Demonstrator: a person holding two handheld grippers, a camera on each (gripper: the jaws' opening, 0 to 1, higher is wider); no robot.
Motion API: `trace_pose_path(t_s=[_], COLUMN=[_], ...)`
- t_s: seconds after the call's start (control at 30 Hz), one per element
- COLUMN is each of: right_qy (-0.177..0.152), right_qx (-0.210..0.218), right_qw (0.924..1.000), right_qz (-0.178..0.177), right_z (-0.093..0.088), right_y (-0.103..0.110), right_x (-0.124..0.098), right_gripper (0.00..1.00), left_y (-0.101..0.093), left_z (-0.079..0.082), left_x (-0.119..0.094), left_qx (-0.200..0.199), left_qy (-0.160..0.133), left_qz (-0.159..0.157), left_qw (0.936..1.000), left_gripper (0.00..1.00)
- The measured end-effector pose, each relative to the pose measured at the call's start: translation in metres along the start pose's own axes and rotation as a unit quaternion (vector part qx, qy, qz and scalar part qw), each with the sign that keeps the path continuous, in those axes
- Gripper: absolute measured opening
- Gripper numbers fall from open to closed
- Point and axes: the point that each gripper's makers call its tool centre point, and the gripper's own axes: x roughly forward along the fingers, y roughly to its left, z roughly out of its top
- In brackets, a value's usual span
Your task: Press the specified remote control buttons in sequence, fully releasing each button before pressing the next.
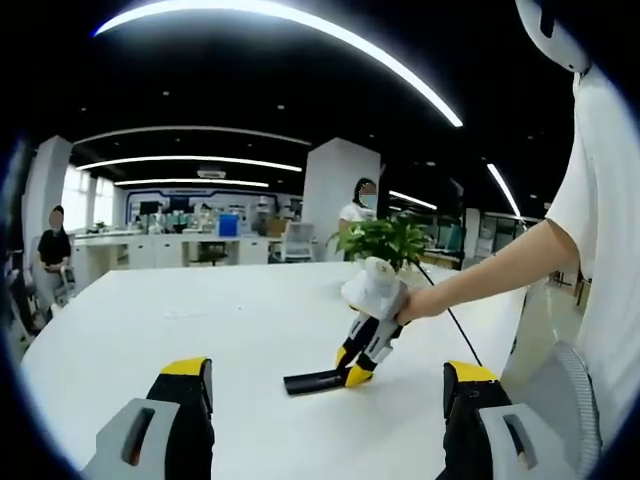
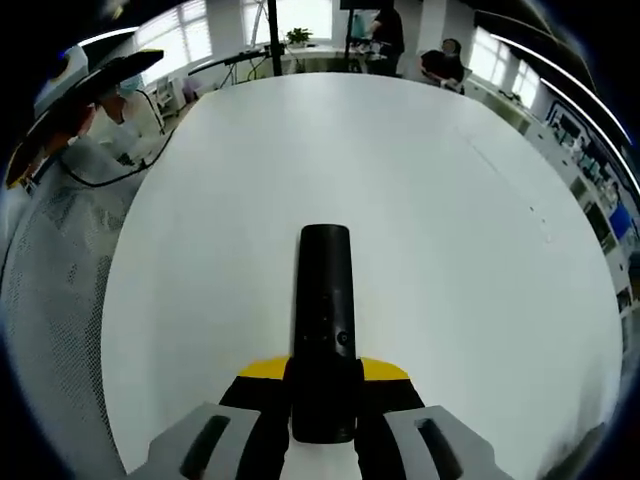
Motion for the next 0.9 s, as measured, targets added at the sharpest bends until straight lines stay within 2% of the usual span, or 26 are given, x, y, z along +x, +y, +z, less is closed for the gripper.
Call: trace_pose_path(t_s=[0.53, 0.83, 0.9], right_qy=[0.011, 0.001, -0.007], right_qx=[-0.009, 0.011, 0.036], right_qw=[0.9999, 0.9998, 0.9991], right_qz=[-0.008, -0.017, -0.020], right_z=[0.004, 0.010, 0.011], right_y=[-0.034, -0.046, -0.046], right_x=[0.004, 0.006, 0.006], right_gripper=[0.22, 0.22, 0.23], left_y=[0.000, 0.001, 0.001], left_z=[-0.009, -0.009, -0.009], left_x=[0.000, 0.001, 0.001], left_qx=[0.000, -0.001, -0.001], left_qy=[0.015, 0.016, 0.015], left_qz=[-0.003, -0.003, -0.003], left_qw=[0.9999, 0.9999, 0.9999], left_gripper=[0.99, 0.99, 0.99])
